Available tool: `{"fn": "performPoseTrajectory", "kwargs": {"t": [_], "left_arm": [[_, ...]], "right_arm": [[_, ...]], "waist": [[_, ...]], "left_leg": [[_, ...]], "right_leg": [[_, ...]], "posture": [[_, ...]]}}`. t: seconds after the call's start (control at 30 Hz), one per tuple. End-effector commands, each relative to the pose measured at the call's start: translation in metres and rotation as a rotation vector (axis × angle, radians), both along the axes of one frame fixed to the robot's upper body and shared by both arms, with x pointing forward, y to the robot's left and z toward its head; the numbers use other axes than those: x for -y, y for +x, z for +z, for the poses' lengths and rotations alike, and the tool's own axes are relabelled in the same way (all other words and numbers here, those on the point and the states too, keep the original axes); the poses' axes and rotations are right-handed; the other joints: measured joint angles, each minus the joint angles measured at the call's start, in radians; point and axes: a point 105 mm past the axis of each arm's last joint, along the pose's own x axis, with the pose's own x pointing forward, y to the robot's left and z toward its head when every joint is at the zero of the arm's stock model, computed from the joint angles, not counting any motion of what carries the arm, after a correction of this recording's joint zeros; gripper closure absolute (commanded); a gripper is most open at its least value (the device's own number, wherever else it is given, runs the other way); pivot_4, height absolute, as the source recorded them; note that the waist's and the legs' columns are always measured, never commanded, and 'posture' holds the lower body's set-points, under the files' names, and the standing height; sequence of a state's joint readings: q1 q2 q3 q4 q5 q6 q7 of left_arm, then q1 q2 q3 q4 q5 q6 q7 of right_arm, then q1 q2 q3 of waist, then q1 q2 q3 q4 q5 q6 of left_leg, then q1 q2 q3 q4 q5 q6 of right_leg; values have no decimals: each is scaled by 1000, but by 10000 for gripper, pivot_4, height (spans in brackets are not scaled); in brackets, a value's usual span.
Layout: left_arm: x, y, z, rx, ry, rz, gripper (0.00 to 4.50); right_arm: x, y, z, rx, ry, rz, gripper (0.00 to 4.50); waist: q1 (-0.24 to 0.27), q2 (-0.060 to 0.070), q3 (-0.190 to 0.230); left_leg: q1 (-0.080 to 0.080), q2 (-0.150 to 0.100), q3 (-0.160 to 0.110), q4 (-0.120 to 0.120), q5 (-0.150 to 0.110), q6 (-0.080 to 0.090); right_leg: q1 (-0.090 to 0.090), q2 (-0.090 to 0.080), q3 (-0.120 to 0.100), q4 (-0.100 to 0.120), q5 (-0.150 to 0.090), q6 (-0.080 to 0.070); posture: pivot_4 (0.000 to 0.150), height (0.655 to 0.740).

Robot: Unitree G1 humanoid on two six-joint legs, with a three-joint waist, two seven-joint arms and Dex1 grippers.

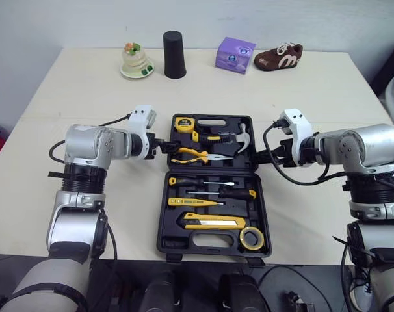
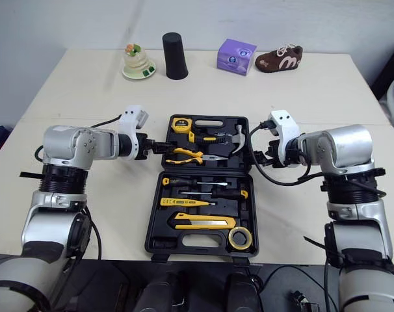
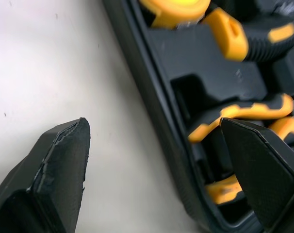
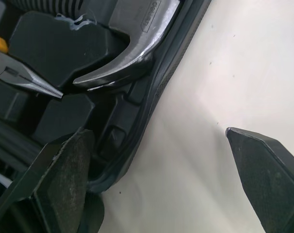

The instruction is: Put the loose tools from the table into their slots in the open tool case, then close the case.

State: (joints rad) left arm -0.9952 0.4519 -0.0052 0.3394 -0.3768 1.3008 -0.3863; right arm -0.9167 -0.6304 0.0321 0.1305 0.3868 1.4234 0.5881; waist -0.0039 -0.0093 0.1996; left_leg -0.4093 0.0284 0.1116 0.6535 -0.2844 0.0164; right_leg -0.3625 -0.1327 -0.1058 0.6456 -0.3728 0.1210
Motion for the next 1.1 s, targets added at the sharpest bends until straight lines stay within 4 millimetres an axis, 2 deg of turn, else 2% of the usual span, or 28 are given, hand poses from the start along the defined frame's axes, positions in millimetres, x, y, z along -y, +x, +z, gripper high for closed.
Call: {"fn": "performPoseTrajectory", "kwargs": {"t": [0.03,0.4,0.63,0.77,0.87,0.9,0.97,1.0,1.1], "left_arm": [[-2,2,1,11,45,5,297],[-8,6,-5,5,91,32,297],[-4,5,-6,-2,78,19,297],[0,5,-11,-4,79,8,11840],[1,6,-12,2,80,7,26486],[3,7,-11,4,74,4,28814],[5,7,-10,9,64,-7,37364],[6,8,-10,12,63,-11,40127],[7,8,-11,16,65,-15,41845]], "right_arm": [[5,1,9,50,-13,-31,0],[14,10,1,41,-80,-129,0],[6,9,-4,2,-63,-105,0],[4,12,-14,-48,-28,-154,11606],[3,11,-18,-78,-10,-164,28121],[2,11,-19,-81,-4,-163,30945],[-3,11,-22,-84,16,-165,40820],[-5,11,-22,-83,22,-164,44610],[-6,15,-19,-48,45,-190,45000]], "waist": [[0,0,0],[-1,0,0],[-1,0,0],[-1,0,0],[0,-1,-1],[0,-2,-1],[0,-3,-2],[-1,-3,-2],[-2,-3,-2]], "left_leg": [[0,0,0,0,0,0],[1,0,1,3,0,0],[1,1,1,4,0,0],[1,1,1,5,0,0],[1,1,1,7,0,0],[1,1,1,7,0,0],[2,1,1,8,0,0],[3,1,1,8,0,0],[4,1,1,9,0,0]], "right_leg": [[0,0,0,0,0,0],[0,0,1,3,0,0],[0,0,2,5,0,0],[0,0,2,7,0,0],[0,0,2,8,0,0],[1,0,2,8,0,0],[2,0,2,8,0,0],[2,-1,2,9,0,0],[3,-1,3,10,0,0]], "posture": [[1500,7400],[1500,7400],[1500,7400],[1500,7400],[1500,7400],[1500,7400],[1500,7400],[1500,7400],[1500,7400]]}}
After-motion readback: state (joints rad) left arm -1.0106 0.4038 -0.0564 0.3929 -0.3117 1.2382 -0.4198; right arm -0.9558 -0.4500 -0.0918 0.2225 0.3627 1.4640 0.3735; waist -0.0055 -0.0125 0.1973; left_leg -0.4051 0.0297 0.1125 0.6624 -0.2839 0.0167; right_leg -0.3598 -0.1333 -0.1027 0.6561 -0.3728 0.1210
